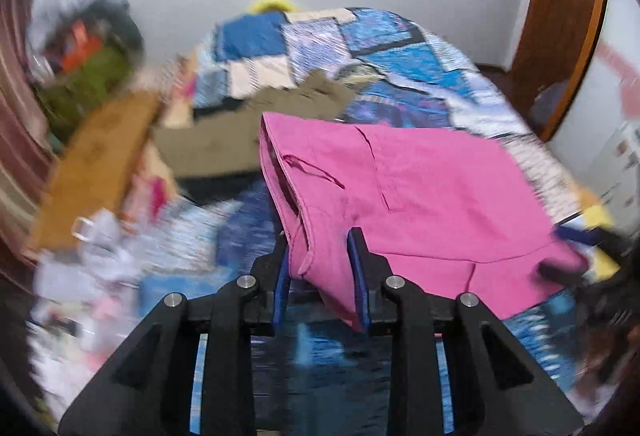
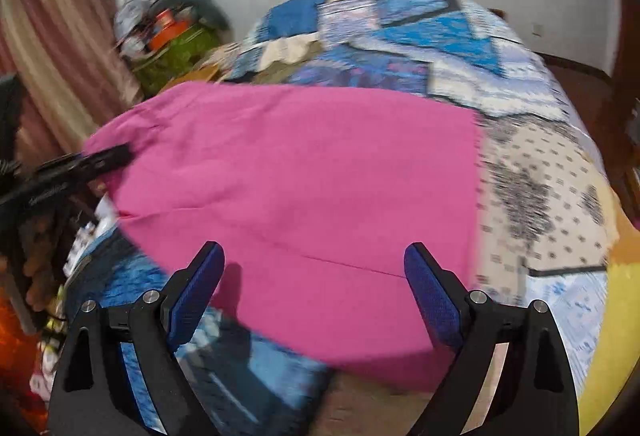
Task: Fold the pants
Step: 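Grasp the pink trousers' folded edge with the left tool and lift it, then lay the lifted half over the rest and open the left tool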
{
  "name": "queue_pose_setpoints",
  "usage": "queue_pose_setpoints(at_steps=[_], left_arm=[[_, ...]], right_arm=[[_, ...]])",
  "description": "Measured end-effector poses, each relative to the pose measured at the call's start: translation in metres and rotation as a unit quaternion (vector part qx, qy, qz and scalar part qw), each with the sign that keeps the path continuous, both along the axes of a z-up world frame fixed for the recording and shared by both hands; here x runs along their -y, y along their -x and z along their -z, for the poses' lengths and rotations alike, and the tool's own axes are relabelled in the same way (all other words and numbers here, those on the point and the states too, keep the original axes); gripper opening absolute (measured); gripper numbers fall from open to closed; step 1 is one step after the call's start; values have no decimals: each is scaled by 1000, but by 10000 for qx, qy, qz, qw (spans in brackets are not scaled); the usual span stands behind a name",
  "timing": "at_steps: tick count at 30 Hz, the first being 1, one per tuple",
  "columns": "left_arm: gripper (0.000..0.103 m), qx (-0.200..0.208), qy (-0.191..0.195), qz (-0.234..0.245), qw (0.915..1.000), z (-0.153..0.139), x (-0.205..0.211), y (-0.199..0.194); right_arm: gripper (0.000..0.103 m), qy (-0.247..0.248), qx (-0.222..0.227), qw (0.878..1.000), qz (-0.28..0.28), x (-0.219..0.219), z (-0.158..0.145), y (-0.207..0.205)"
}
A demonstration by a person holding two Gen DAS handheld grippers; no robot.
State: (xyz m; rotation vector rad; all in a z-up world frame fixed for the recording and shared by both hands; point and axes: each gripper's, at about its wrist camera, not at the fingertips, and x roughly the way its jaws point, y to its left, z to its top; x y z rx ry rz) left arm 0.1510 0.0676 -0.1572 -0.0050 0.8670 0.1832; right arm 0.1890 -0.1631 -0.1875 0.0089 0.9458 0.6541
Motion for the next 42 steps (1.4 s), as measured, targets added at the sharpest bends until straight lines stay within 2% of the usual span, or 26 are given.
queue_pose_setpoints(at_steps=[3, 5, 9, 14, 20, 29, 36, 38, 40, 42], left_arm=[[27, 84, -292, -8, 9995, -8, -5, 7], [27, 229, -468, 9, 9986, -16, -4, 8], [26, 467, -428, 243, 9977, -34, 11, 0], [22, 631, 16, 714, 9954, -53, 39, -19], [20, 653, 648, 1353, 9865, -68, 75, -42], [19, 160, 1752, 1871, 9665, -60, 108, -79], [20, -234, 2059, 2108, 9553, -45, 120, -90], [26, -318, 2065, 2218, 9524, -43, 123, -87], [54, -334, 2058, 2303, 9505, -43, 125, -86], [63, -227, 1915, 2246, 9552, -45, 124, -84]], right_arm=[[90, 289, -112, 9989, 354, 17, 11, -7], [90, 319, -236, 9985, 386, 24, 17, -8], [90, 337, -199, 9987, 313, 24, 16, -7], [90, 314, -194, 9990, 249, 23, 17, -9], [90, 221, -224, 9992, 249, 25, 19, -8], [91, 154, -228, 9993, 244, 26, 20, -9], [92, 132, -229, 9994, 238, 26, 20, -10], [92, 128, -230, 9994, 239, 26, 20, -10], [92, 125, -226, 9994, 246, 26, 20, -10], [91, 145, -211, 9993, 257, 25, 19, -10]])
